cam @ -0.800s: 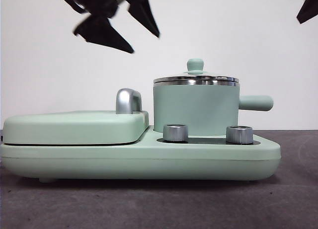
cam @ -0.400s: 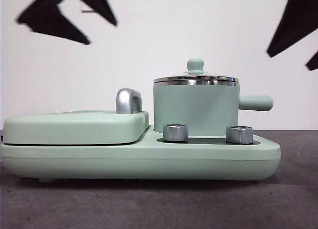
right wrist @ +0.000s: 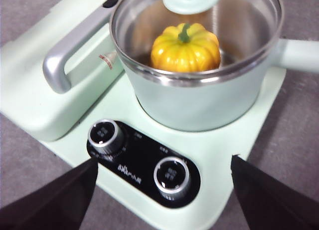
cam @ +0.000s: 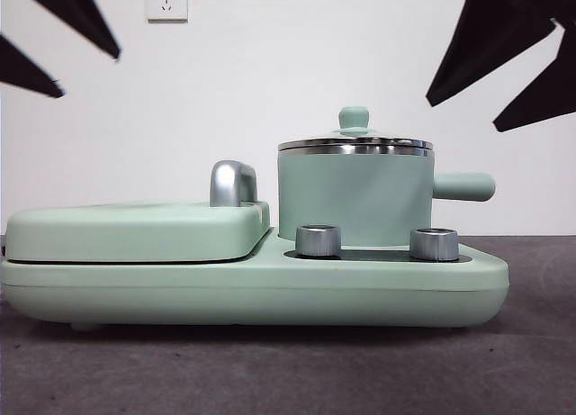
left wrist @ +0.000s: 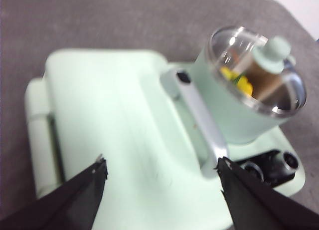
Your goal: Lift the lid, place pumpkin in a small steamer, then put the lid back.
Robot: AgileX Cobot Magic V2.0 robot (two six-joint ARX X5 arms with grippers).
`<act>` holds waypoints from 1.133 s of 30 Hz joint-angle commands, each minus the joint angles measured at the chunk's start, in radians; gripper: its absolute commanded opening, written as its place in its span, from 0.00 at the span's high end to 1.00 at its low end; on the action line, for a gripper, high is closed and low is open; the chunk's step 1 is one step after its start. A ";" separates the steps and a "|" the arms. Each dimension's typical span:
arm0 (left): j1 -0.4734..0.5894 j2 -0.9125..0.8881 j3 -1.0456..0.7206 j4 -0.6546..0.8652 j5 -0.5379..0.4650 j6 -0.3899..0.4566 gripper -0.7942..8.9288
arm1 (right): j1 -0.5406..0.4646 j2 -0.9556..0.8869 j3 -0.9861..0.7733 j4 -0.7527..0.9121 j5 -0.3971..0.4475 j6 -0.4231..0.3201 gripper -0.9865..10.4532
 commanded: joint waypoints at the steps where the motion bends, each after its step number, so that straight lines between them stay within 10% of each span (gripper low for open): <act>1: -0.001 -0.040 -0.017 -0.019 -0.002 -0.023 0.55 | 0.007 0.016 0.003 0.034 -0.018 -0.011 0.55; 9: -0.002 -0.102 -0.018 -0.117 -0.001 0.011 0.60 | 0.007 0.018 0.003 0.050 -0.037 -0.010 0.56; 12: -0.004 -0.111 -0.018 -0.117 0.003 0.013 0.92 | 0.007 0.018 0.003 0.055 -0.043 -0.011 0.94; 29: -0.005 -0.135 -0.018 -0.133 0.009 0.024 0.91 | 0.006 0.017 0.003 0.061 -0.042 -0.009 0.89; 34: 0.074 -0.224 -0.122 0.009 -0.032 0.188 0.91 | 0.006 0.017 0.003 0.061 -0.042 -0.009 0.89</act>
